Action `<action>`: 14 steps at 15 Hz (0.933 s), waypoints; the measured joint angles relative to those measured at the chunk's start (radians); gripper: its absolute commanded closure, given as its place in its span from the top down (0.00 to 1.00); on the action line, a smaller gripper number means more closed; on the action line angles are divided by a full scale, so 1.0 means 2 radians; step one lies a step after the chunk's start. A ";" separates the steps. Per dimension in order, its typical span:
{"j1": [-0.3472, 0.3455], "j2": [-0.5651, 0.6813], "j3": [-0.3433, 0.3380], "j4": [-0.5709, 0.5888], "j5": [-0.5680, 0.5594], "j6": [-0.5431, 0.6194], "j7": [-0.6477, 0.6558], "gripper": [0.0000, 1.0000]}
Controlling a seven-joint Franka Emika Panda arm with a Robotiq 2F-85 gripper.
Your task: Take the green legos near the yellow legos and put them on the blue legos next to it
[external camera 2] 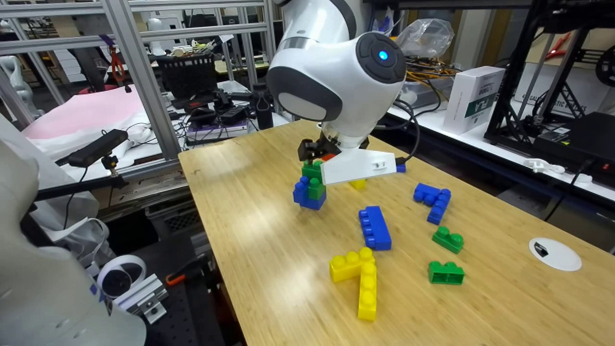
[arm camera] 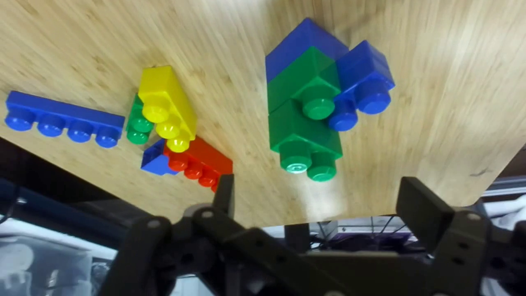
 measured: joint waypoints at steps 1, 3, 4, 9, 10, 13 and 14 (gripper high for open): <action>0.001 -0.003 0.000 -0.006 0.025 0.015 0.002 1.00; 0.003 -0.005 0.001 -0.014 0.067 0.048 0.014 1.00; 0.004 -0.005 0.002 -0.017 0.081 0.064 0.021 1.00; 0.014 -0.005 0.009 -0.025 0.106 0.117 0.080 1.00; 0.018 -0.005 0.012 -0.027 0.106 0.126 0.096 1.00; 0.029 -0.006 0.022 -0.037 0.105 0.142 0.144 1.00; 0.033 -0.007 0.025 -0.041 0.107 0.151 0.160 1.00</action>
